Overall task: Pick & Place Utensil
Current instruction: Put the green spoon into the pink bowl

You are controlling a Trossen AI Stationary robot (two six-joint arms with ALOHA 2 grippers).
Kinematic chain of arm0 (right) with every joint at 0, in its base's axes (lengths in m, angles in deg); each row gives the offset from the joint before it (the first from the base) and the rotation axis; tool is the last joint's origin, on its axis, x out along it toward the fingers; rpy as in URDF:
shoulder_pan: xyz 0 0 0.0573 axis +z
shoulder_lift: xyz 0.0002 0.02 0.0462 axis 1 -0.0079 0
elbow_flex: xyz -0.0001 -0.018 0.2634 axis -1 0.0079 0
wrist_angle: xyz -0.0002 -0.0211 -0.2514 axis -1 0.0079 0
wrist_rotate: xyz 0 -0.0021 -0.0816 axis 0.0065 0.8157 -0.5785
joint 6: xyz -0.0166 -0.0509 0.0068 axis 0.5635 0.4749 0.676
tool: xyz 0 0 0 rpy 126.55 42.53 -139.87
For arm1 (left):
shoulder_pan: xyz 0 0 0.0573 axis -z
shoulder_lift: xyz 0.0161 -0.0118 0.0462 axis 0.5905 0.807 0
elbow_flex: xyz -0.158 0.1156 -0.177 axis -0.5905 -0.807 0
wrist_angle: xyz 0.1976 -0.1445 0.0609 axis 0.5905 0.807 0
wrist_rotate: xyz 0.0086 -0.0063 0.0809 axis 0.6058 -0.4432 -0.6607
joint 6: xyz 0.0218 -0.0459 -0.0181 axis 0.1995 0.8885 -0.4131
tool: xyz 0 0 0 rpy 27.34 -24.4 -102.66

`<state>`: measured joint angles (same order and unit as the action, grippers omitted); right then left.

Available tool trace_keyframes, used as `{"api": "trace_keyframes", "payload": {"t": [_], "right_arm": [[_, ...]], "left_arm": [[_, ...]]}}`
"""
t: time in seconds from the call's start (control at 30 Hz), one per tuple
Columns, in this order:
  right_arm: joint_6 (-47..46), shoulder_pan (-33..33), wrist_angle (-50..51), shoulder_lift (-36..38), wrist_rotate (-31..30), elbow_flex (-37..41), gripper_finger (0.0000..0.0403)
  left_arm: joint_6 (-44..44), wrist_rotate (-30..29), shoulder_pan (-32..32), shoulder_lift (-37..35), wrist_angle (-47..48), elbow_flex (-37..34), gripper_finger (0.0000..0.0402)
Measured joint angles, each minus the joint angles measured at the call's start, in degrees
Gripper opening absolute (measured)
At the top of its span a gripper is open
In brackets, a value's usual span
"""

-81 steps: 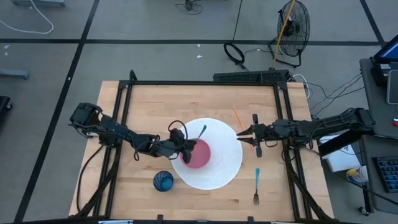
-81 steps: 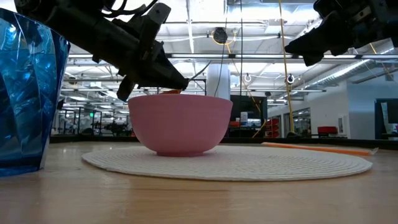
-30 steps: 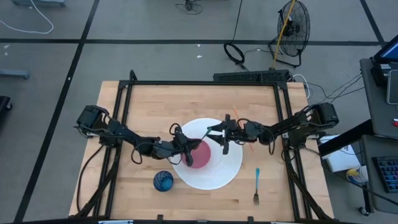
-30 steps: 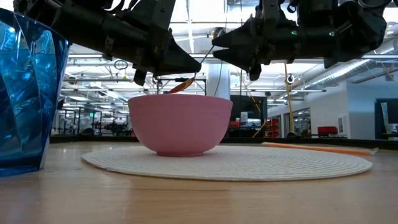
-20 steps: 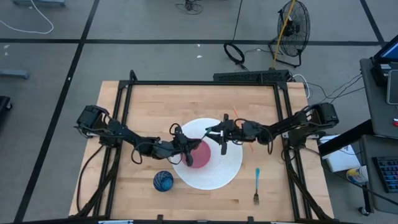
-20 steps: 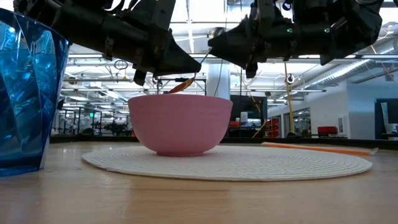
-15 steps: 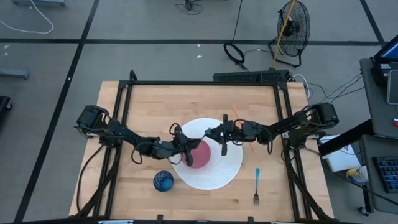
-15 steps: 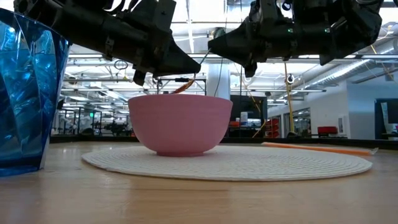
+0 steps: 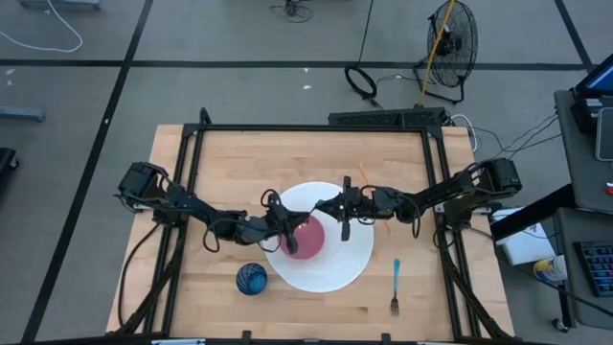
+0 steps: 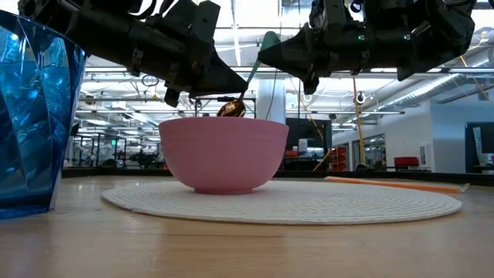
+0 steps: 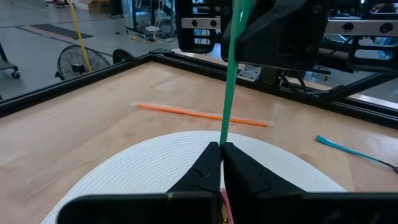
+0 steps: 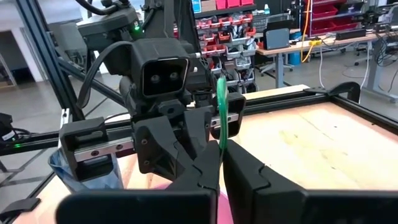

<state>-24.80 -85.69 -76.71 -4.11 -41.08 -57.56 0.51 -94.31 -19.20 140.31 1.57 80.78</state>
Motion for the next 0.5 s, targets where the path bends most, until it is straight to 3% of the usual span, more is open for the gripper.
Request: {"api": "trace_keyframes", "payload": {"t": [0.2,0.37,0.5], "right_arm": [[0.49,-0.02,0.26,0.0,-0.32,0.0,0.0002],[0.46,-0.17,0.24,0.0,-0.37,0.0,0.0002],[-0.15,-0.57,0.48,0.0,0.58,0.0,0.0001]], "left_arm": [[0.2,0.2,0.02,0.0,0.31,0.0,0.0031],[-2.5,6.25,0.02,0.0,0.34,0.0,0.0049],[-4.08,6.71,0.05,-0.02,0.86,0.0,0.0073]]}}
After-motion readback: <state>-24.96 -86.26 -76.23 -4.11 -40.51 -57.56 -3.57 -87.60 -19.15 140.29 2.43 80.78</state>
